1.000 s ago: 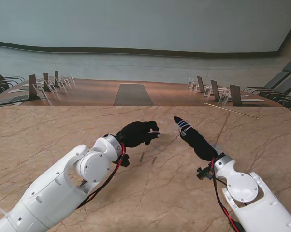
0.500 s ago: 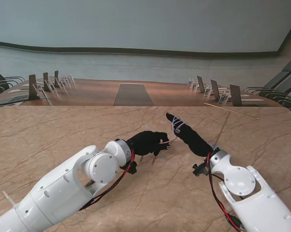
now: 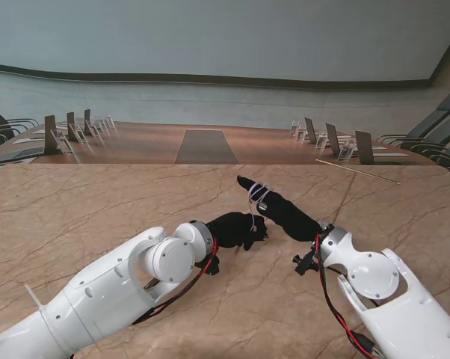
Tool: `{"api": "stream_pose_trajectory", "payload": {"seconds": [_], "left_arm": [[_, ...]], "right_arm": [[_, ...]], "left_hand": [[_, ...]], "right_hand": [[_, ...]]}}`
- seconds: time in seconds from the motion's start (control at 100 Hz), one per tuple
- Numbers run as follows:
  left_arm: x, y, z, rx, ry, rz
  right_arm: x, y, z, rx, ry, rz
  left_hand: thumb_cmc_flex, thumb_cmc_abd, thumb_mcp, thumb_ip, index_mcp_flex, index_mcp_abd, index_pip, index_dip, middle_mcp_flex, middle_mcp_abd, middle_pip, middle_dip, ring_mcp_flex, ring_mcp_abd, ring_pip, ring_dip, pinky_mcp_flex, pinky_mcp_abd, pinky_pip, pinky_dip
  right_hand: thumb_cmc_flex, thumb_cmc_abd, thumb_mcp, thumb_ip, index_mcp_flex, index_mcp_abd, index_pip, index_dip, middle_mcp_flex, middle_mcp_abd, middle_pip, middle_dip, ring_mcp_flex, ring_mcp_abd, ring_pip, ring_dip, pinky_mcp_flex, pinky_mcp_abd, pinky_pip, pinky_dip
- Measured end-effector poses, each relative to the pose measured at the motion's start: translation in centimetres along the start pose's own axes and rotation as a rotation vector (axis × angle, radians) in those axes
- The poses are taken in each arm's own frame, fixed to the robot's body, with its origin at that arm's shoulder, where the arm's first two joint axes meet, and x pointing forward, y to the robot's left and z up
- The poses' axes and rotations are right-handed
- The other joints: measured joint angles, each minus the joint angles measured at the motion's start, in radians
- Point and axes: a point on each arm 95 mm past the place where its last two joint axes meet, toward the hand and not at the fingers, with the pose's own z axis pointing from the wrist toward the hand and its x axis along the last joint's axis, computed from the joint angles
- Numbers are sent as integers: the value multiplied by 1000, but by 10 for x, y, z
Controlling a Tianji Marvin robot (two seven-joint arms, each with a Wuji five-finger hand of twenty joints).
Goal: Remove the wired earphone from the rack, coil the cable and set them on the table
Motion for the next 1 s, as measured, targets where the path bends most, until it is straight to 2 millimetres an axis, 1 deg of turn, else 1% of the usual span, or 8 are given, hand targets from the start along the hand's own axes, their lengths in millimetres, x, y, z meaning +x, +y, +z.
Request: {"api": "stream_pose_trajectory", "payload": {"seconds": [0.26, 0.41, 0.47, 0.58, 0.71, 0.77, 0.81, 1.0], "left_arm": [[-4, 5, 6, -31, -21, 4], [-7, 6, 10, -34, -36, 0], [-9, 6, 11, -34, -43, 0], [-12, 6, 12, -28, -59, 3], [-16, 7, 13, -29, -73, 17], [-18, 7, 13, -32, -79, 32], [-19, 8, 14, -33, -82, 40], [-24, 8, 13, -37, -94, 59]], "right_arm": [[13, -4, 3, 45, 53, 1], [21, -6, 4, 65, 85, 10], [24, -7, 3, 74, 98, 10], [29, -10, 2, 85, 123, 15], [34, -11, 0, 82, 152, 21], [35, -11, 0, 79, 164, 22], [36, -11, 0, 77, 172, 22], [39, -6, -1, 59, 202, 10]], "left_hand": [[0, 0, 0, 0, 0, -22, 0, 0, -29, 0, -11, -2, -21, -2, -15, 0, -28, -12, -20, -9], [0, -1, 0, 0, 0, -46, -13, -13, -51, 7, -38, -3, -73, -8, -48, -11, -71, -22, -45, -18], [-15, -43, -1, 0, -13, -48, -27, -28, -88, 19, -56, -11, -87, -12, -75, -21, -94, -27, -70, -26], [-78, -66, -2, 0, -53, -50, -87, -49, -159, 21, -114, -46, -161, -34, -143, -46, -150, -40, -136, -46], [-204, -86, 18, 0, -104, -51, -190, -51, -309, 30, -207, -108, -277, -75, -272, -99, -224, -63, -252, -71], [-322, -140, 180, 0, -117, -51, -225, -51, -356, 32, -238, -134, -309, -85, -310, -113, -242, -70, -296, -71], [-365, -157, 246, 0, -119, -51, -236, -55, -384, 34, -252, -143, -330, -90, -323, -124, -252, -74, -315, -71], [-425, -171, 319, 0, -130, -51, -269, -71, -431, 35, -288, -185, -359, -99, -379, -136, -269, -82, -353, -72]], "right_hand": [[0, 0, 0, 0, 0, 0, 0, 2, 0, 15, 51, 36, 1, 8, 46, 1, 16, 5, 0, 0], [0, 0, 0, 0, 0, 0, 0, 2, 1, 31, 111, 66, 1, 24, 99, 13, 27, 16, 0, 0], [0, 0, 0, 0, 0, 0, 0, 2, 10, 39, 151, 85, 13, 31, 134, 25, 44, 24, 5, 0], [1, -1, 0, 0, 0, -1, 0, 2, 10, 41, 169, 86, 13, 33, 147, 27, 48, 26, 9, 0], [1, -1, 0, 0, 0, -2, 0, 2, 10, 42, 170, 86, 13, 34, 158, 27, 48, 26, 18, 0], [1, -1, 0, 0, 0, -3, 0, 2, 10, 42, 170, 86, 13, 34, 159, 27, 48, 26, 21, 0], [1, -1, 0, 0, 0, -3, 0, 2, 10, 42, 170, 86, 13, 34, 161, 27, 48, 26, 23, 0], [1, -1, 0, 0, 0, -3, 0, 10, 10, 42, 170, 86, 13, 34, 165, 27, 45, 26, 40, -10]]}}
